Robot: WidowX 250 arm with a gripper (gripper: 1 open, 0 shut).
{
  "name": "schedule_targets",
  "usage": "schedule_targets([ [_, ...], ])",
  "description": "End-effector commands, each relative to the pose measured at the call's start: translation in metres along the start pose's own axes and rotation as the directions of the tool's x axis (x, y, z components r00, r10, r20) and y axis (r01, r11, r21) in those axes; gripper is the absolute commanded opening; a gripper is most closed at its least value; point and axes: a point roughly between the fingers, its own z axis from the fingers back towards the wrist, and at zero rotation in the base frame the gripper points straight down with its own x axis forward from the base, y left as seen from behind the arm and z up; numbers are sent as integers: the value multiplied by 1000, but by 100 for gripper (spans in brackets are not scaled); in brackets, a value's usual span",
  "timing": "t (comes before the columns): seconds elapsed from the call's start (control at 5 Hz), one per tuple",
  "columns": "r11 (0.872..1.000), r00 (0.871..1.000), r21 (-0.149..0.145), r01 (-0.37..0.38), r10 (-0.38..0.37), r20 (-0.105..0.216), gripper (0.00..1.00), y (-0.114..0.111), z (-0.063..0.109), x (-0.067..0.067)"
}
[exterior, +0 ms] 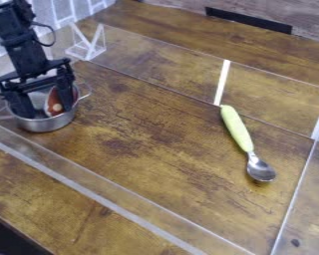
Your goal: Put the mushroom in the silver pot
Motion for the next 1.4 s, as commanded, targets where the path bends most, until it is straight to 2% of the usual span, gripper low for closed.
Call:
schedule_targets([
  [0.0,1000,995,-2,-29,29,97,100,-11,27,1],
  [0.2,997,989,-1,-83,82,126,100,-13,32,1],
  [0.6,997,984,0,-80,79,157,100,-2,26,-18],
  [0.8,993,978,-6,-118,117,174,100,-14,24,-12],
  [1.2,990,973,-56,-131,139,185,100,-18,60,-17],
])
